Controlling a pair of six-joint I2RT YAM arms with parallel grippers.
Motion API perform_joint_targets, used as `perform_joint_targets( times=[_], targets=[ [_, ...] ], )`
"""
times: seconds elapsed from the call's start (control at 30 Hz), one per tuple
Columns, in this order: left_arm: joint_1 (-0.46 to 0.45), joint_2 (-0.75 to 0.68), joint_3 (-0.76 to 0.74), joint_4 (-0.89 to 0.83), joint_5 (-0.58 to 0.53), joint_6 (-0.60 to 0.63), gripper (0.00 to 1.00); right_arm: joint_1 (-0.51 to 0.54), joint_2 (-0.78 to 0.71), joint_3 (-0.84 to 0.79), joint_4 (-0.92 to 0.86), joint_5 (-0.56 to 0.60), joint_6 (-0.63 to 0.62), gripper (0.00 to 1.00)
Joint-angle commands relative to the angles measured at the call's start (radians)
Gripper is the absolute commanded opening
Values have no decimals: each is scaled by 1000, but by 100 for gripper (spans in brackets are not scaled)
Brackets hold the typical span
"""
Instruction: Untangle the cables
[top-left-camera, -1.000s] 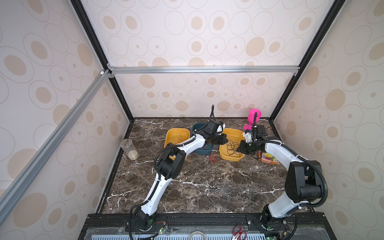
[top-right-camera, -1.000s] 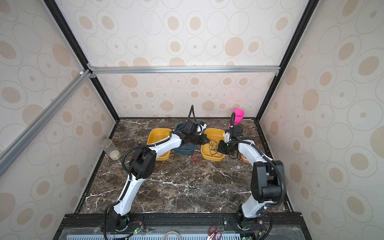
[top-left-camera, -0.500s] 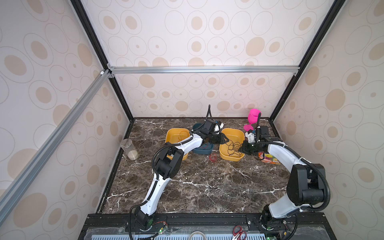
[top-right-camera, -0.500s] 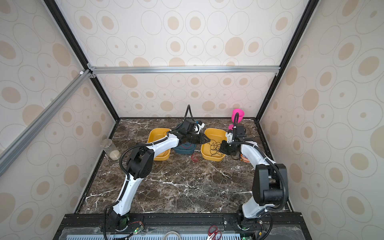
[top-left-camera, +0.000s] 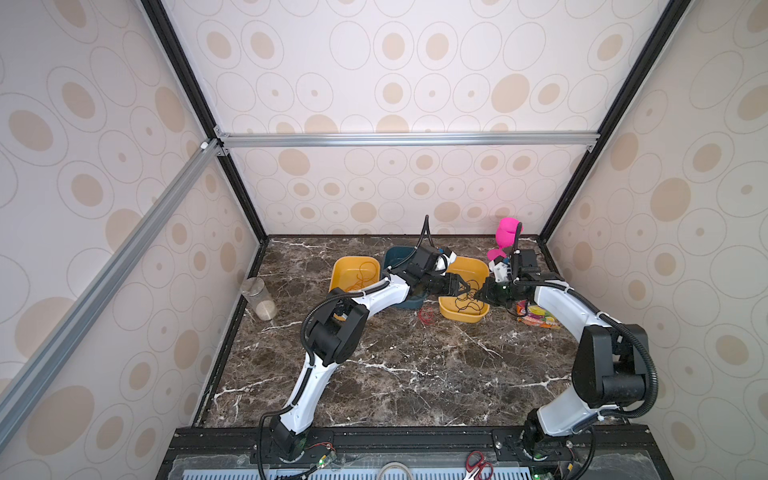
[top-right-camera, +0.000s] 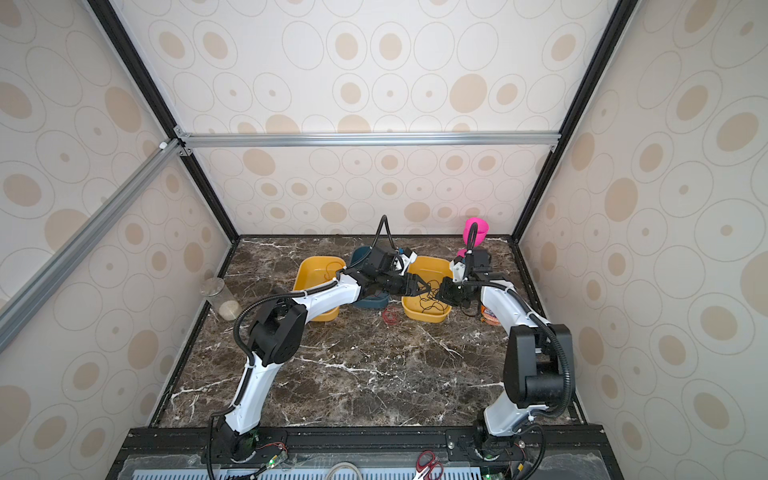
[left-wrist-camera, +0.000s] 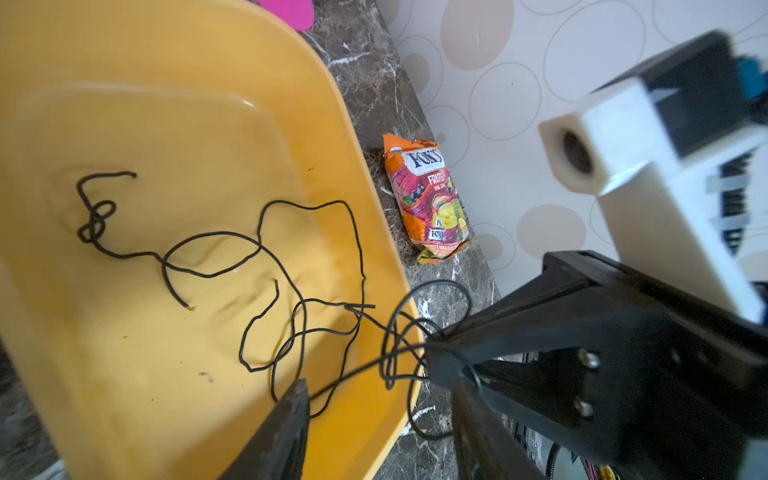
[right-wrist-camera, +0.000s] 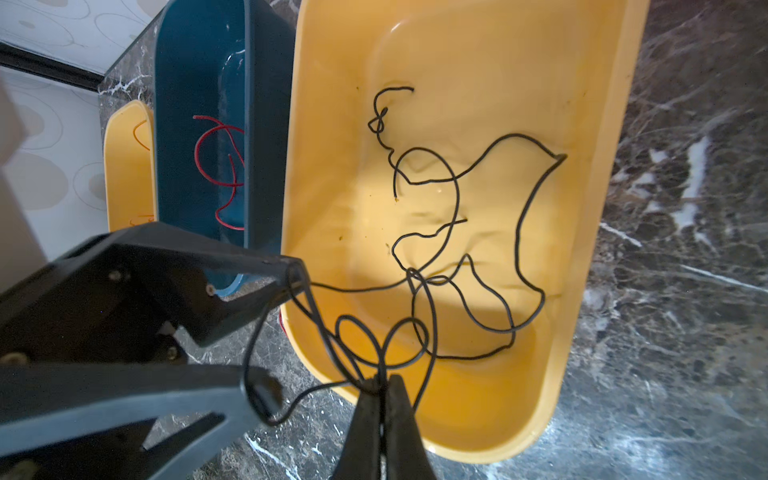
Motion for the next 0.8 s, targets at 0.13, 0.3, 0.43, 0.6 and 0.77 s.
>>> perform_joint_targets(
  times=[0.13,0.3,0.43,0.6,0.77],
  targets=[
    [2,-68,-28,70,-16,-26,56,4,20,20,-9,3,-4,6],
    [-4,-51,-2,52,2,-21,57,4,27,20,-6,-1,-2,6],
    [-21,-18,33,-19,-38,15,54,4,24,22,-5,-1,0,6],
    [-29,-2,17,16,-43,-2,44,5,17,23,-5,-7,1,6],
    [-30,36,46,18,-30,-10,40,10,8,19,-5,-11,0,6]
  ],
)
